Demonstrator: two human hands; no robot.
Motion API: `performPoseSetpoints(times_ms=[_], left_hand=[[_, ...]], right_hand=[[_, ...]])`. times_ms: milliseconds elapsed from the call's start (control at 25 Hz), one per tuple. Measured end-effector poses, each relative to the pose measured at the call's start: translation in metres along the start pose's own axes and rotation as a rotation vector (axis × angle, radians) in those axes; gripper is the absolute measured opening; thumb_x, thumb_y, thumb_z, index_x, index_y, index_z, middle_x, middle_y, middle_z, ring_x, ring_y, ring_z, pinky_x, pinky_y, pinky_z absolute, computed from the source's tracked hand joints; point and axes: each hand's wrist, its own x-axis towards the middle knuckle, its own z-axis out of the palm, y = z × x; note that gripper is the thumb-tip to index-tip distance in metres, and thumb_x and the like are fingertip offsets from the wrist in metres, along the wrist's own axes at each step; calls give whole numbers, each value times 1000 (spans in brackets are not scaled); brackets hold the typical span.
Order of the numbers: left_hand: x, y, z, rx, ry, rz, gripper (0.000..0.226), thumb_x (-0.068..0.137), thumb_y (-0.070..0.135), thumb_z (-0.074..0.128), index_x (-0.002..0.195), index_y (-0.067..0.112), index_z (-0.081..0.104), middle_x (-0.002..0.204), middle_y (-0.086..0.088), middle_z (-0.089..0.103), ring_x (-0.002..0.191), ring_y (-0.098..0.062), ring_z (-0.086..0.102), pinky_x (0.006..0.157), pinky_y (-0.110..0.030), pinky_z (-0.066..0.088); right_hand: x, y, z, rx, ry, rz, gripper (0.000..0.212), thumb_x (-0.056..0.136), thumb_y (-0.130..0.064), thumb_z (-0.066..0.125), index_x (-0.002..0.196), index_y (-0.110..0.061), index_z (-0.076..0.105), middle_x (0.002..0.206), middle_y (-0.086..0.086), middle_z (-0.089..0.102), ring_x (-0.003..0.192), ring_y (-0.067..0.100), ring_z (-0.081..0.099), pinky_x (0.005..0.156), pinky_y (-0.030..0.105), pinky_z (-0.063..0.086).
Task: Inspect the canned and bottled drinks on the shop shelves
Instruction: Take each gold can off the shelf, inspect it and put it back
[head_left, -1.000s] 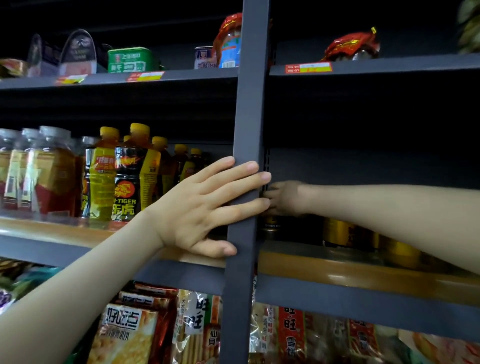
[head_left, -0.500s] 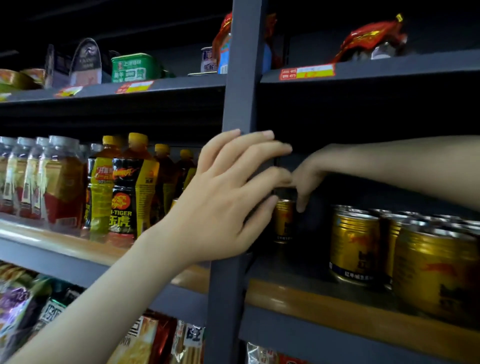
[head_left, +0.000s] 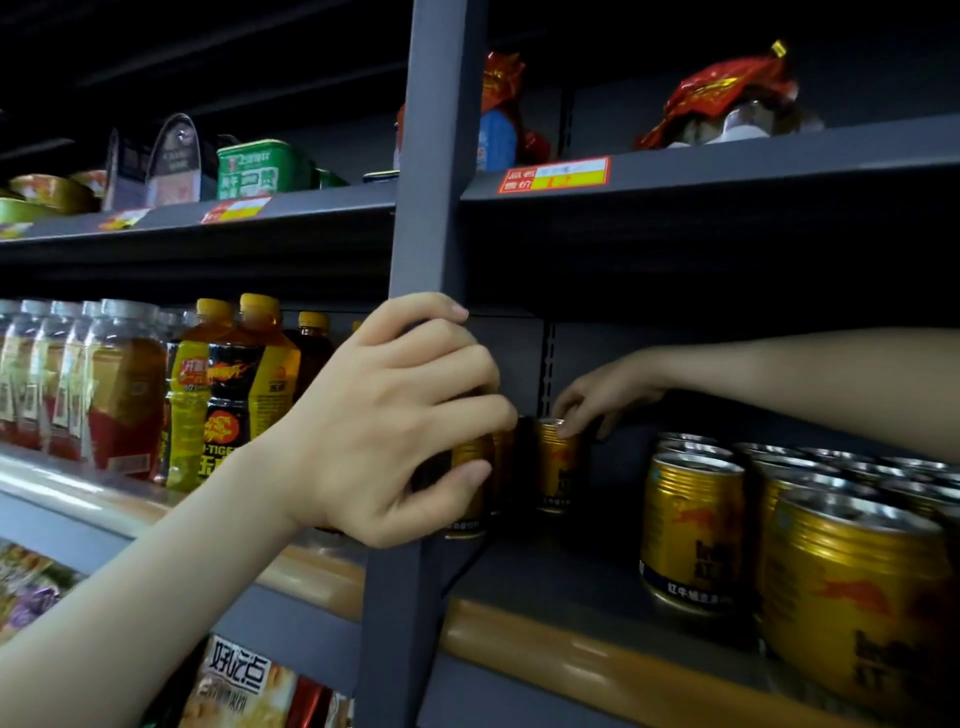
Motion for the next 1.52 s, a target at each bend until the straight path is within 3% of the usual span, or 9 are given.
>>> performPoseSetpoints(times_ms=[400,520,680,840,920,1000,1120,1240,1520], left_hand=[[-4,4,-4,16,-65,-57,34,87,36,46,95,15,71,89,-5,60,89,-23,50,112,-33,22],[-2,11,-7,49,-58,-87,35,86,41,49,96,16,71,89,-2,61,91,-22,51,112,-33,23],[7,35,3,207,-17,-262,41,83,44,56,101,10,71,89,-6,68,91,-27,61,112,-39,26],[28,75,13,208,-110,-549,69,74,56,67,119,4,59,104,-11,69,107,-29,62,119,-46,6],[41,87,20,31,-126,-652,85,75,62,65,134,4,45,123,-12,62,122,-28,53,119,-47,2],[50,97,20,-351,5,-791,83,79,55,68,140,9,36,131,-8,56,124,-25,50,112,-38,23],[42,117,6,-734,227,-854,75,80,45,74,140,19,37,132,3,55,120,-14,52,90,-22,38],[19,143,-13,-1010,395,-829,69,74,48,74,133,35,41,125,18,58,116,-1,55,96,-27,48],[-61,219,-29,-1110,243,-885,66,69,37,69,118,66,35,114,48,49,108,23,48,85,1,37]], right_hand=[[-62,-18,0,54,234,-210,39,78,-9,77,113,-9,59,108,2,67,100,17,63,91,33,51],[-108,-36,-2,51,397,-278,43,79,-4,73,118,3,56,110,11,65,90,9,63,78,16,50],[-171,-56,3,45,552,-319,44,80,-9,73,120,-9,57,114,-1,64,100,3,61,80,11,50],[-225,-73,33,76,668,-326,44,78,-13,75,117,-18,56,112,-7,63,104,1,60,81,9,49],[-242,-78,52,86,677,-327,47,76,-16,77,118,-20,56,114,-6,63,103,-1,61,82,10,49],[-260,-87,73,59,720,-315,48,74,-21,79,117,-24,57,114,-8,63,104,-1,60,84,15,52],[-287,-101,108,2,912,-350,56,72,-28,80,122,-31,55,117,-16,61,111,-1,57,94,25,51],[-302,-107,163,219,955,-429,79,68,-32,82,133,-45,39,130,-25,52,123,-9,46,103,15,40],[-284,-99,298,523,982,-456,72,67,-32,83,126,-50,46,127,-26,57,125,-1,50,102,24,43]])
